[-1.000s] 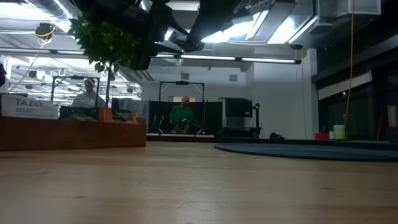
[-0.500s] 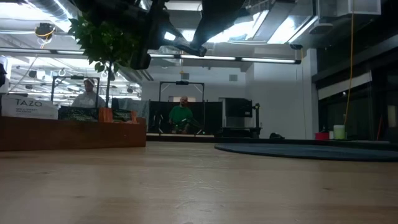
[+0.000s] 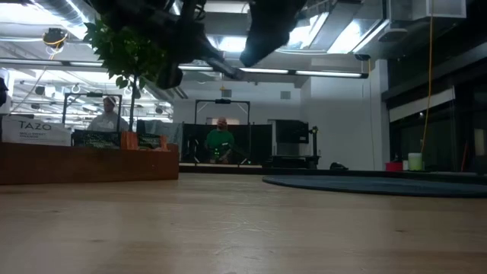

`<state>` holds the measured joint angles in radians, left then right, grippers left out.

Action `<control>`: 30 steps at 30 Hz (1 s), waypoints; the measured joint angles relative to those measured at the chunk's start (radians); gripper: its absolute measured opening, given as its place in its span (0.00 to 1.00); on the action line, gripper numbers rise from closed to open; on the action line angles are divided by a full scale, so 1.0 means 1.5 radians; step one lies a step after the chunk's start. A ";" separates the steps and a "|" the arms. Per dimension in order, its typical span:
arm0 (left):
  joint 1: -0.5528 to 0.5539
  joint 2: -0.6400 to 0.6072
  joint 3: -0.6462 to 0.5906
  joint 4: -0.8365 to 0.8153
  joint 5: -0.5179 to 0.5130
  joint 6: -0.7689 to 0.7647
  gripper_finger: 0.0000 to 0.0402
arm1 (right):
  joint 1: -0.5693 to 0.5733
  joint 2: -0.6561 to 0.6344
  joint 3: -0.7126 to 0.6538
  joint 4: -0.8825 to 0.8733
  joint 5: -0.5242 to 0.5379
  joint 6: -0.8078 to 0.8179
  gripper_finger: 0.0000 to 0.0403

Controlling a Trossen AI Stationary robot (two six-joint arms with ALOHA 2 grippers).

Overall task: Pick & Place Tea
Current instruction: Put the black tea bag into the middle section of the wooden organizer

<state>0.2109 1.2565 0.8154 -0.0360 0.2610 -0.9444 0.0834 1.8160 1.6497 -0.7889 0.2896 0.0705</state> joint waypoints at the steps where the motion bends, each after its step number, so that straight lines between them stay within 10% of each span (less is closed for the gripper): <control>1: -0.002 0.000 0.000 -0.005 -0.001 0.005 0.01 | 0.000 0.000 0.000 -0.011 -0.013 0.026 0.44; 19: -0.130 -0.164 -0.001 -0.233 -0.275 0.071 0.01 | 0.049 -0.001 -0.023 -0.052 -0.103 0.152 0.44; 30: -0.316 -0.290 -0.189 -0.093 -0.563 -0.047 0.00 | 0.045 -0.132 -0.201 0.080 -0.100 0.183 0.44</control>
<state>-0.2637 0.8210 0.5324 -0.1752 -0.5841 -1.0156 0.1503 1.6177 1.3484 -0.6693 0.1403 0.3443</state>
